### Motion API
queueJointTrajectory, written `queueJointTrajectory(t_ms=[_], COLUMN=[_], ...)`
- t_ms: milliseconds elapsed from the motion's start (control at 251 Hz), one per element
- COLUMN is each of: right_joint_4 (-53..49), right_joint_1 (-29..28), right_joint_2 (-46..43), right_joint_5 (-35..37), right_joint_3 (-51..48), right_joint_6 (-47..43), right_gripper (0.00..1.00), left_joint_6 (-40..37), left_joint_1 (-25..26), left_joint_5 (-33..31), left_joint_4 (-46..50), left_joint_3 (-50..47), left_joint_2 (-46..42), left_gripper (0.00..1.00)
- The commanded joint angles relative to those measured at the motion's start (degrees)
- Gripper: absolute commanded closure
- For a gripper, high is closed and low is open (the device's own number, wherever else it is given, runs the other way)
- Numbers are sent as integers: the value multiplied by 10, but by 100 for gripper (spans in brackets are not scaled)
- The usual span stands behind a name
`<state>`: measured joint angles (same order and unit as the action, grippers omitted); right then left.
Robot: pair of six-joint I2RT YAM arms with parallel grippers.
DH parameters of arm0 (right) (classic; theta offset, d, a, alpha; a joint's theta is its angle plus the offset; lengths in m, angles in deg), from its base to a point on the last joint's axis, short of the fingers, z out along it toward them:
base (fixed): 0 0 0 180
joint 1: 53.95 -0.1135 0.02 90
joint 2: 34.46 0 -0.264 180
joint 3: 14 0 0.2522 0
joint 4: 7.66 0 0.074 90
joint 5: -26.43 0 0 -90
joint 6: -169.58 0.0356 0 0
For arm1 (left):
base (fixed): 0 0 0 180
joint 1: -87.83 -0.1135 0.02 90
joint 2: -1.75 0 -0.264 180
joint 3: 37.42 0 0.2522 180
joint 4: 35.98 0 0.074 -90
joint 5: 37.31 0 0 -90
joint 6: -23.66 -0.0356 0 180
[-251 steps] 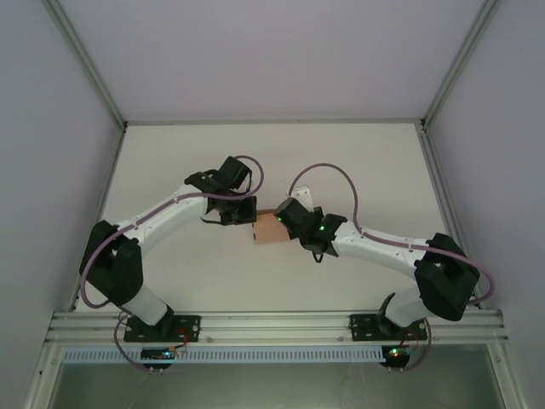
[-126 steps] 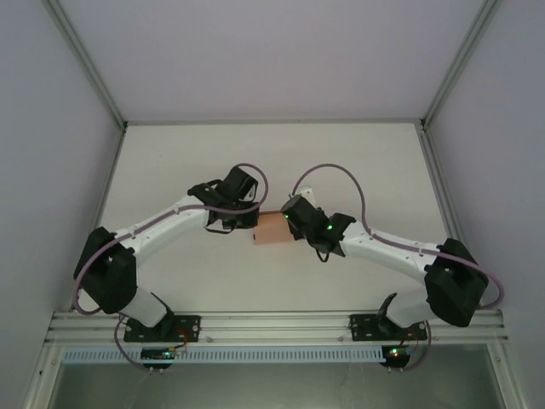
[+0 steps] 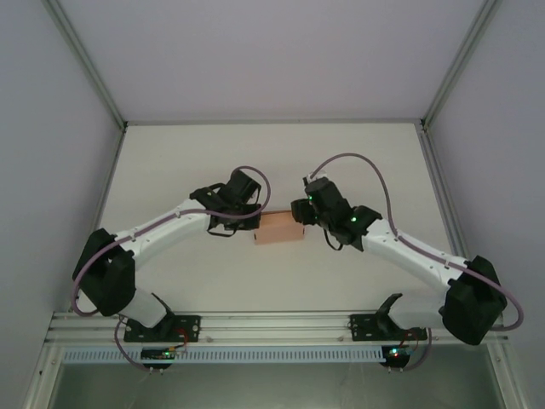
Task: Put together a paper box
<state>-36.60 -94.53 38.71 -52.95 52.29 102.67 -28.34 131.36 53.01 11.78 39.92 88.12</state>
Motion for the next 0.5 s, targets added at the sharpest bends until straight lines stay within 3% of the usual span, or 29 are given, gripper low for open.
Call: queueJointTrajectory(t_ms=[0,112,323,495], right_joint_4=[13,-2,22,49], right_joint_1=[12,15,9,5], right_joint_2=[34,54,52,60], right_joint_5=[-37,-29,-10,-18], right_joint_3=[23,18,-49,-93], right_joint_6=[1,7,47,79], right_gripper=[42,42,44,46], left_joint_6=[-3,-5,-47,-102], left_joint_1=[6,6,5,2], left_joint_5=[-3,-5,-14,21], left_joint_4=[52,48,89,98], left_joint_3=[-21,-19,11,42], left_joint_2=[35,30,26,10], left_gripper=[97,96,85,66])
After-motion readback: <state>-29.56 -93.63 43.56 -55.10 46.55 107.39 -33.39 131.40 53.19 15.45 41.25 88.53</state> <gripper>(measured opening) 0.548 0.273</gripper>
